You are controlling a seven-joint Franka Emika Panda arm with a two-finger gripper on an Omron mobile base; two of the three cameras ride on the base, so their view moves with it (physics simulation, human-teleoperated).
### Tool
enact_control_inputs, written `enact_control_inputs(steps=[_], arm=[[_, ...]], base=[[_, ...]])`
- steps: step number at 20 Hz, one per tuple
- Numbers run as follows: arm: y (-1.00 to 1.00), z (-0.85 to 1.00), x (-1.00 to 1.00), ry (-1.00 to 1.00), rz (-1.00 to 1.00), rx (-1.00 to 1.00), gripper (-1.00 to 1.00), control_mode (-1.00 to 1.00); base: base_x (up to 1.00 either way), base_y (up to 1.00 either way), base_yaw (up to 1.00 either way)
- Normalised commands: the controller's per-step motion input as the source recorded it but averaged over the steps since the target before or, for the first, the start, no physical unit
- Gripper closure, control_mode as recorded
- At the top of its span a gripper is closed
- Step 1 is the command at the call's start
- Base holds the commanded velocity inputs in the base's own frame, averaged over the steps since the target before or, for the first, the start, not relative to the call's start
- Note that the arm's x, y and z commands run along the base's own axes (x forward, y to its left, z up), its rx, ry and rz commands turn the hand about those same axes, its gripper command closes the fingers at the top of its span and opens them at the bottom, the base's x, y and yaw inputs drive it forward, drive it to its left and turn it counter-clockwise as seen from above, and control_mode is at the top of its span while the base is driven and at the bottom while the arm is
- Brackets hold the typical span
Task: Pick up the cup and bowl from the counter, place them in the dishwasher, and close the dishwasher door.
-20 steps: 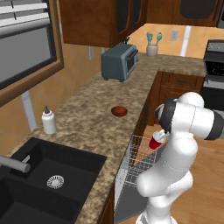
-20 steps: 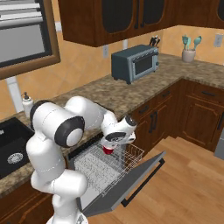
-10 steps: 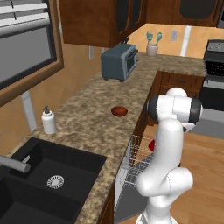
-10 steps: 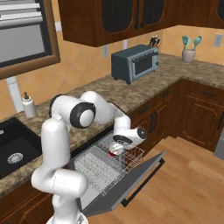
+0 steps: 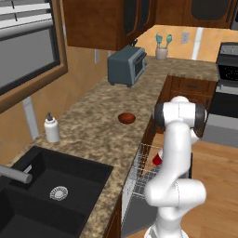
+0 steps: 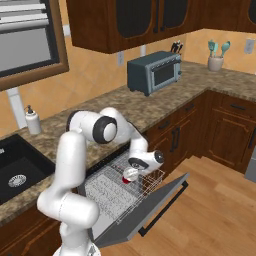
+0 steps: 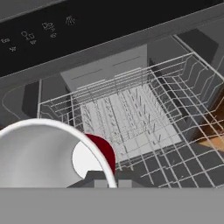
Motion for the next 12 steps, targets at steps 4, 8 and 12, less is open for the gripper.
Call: enact_control_inputs(steps=[4,8,12], arm=[[0.16,-0.42,0.34,0.01,0.02,0.0,1.0,-1.0],[0.21,-0.45,0.29,0.0,0.03,0.0,1.0,-1.0],[0.05,-0.55,0.25,0.02,0.02,0.0,1.0,-1.0]], base=[[0.0,0.0,0.0],[0.0,0.0,0.0],[0.0,0.0,0.0]])
